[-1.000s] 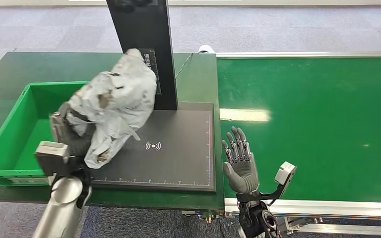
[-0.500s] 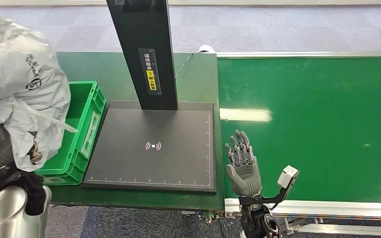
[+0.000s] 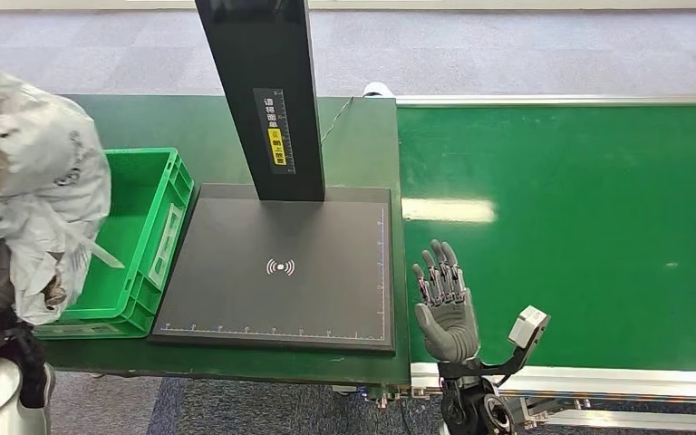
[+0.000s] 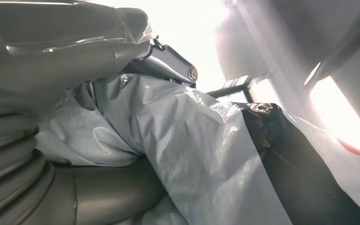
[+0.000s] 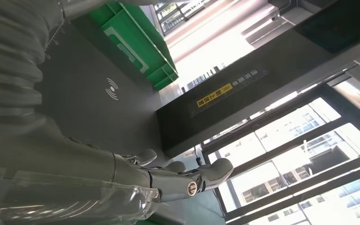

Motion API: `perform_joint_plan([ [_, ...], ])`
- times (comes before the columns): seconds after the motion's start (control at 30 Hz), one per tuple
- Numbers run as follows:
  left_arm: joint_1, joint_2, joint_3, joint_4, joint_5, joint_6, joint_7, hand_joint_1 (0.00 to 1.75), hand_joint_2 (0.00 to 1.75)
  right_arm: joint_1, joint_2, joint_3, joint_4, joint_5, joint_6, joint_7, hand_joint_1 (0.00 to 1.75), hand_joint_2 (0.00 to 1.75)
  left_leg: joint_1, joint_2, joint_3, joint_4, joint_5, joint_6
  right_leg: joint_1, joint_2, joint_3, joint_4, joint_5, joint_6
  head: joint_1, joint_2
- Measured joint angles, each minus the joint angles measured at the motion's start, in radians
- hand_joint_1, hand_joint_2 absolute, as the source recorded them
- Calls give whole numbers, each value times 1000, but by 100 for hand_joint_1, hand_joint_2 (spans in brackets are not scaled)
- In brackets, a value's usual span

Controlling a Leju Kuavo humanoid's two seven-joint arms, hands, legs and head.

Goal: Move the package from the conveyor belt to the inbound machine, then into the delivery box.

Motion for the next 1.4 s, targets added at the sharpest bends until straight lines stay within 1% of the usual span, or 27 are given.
perform_joint_plan([
  [0.07,-30,31,24,97,-113,-14,71,175,175,3,1,0,-11,2,1,1,0,175,1,0,0,0,0,0,1,0,0,0,0,0,0,0],
  [0.13,-77,71,45,229,-236,-1,125,174,175,5,3,1,-23,2,0,6,0,175,2,1,0,0,1,-1,2,1,-1,0,1,-1,0,0],
  [0.27,-197,150,55,522,-398,18,171,172,175,7,11,6,-38,2,0,26,0,175,2,1,0,0,2,-2,2,1,0,1,1,-2,1,0],
  [0.33,-255,184,53,652,-440,23,188,165,175,6,14,11,-39,2,1,34,0,175,2,3,1,0,2,-2,2,3,0,1,2,-2,1,0],
  [0.37,-283,198,51,710,-456,27,195,149,175,5,15,14,-39,2,1,36,0,175,2,4,1,0,2,-2,2,3,0,1,2,-2,1,0],
  [0.43,-334,222,47,811,-480,33,204,65,175,1,17,19,-38,2,1,39,0,175,2,4,1,0,1,-2,2,4,0,1,2,-2,1,0],
  [0.47,-358,233,44,859,-490,35,209,27,175,-1,17,21,-37,2,1,39,0,175,2,4,1,0,1,-2,2,4,0,1,2,-2,1,0],
  [0.5,-382,243,40,905,-500,36,214,0,175,-4,17,23,-36,3,0,38,0,175,2,4,1,0,1,-2,2,4,0,1,2,-2,1,0],
  [0.57,-428,261,32,989,-514,39,222,0,175,-8,17,26,-34,4,-2,38,0,175,2,4,1,0,1,-2,2,4,-1,1,2,-2,1,0],
  [0.67,-477,281,23,1074,-521,42,226,0,175,-10,17,28,-33,6,-5,37,0,175,2,4,1,0,1,-2,2,4,-1,1,2,-2,1,0],
  [0.87,-517,295,16,1156,-524,43,227,0,175,-13,17,28,-33,6,-6,37,0,175,2,4,1,0,1,-2,2,4,0,1,2,-2,1,0],
  [1.2,-533,300,8,1196,-512,47,222,0,175,-14,17,29,-32,13,-17,36,0,175,2,4,1,0,1,-2,2,4,-1,1,2,-2,1,0],
  [1.27,-534,299,9,1197,-480,58,196,0,175,-14,17,29,-33,22,-29,36,0,175,2,4,1,0,1,-2,2,4,-1,1,2,-2,1,0],
  [1.33,-531,294,16,1181,-425,66,151,0,175,-12,17,29,-34,32,-40,35,0,175,2,4,1,0,1,-2,2,4,-1,1,2,-2,1,0],
  [1.4,-518,281,24,1130,-359,64,114,0,175,-11,17,28,-34,42,-50,36,0,175,2,4,1,0,1,-2,2,4,-1,1,2,-2,1,0],
])
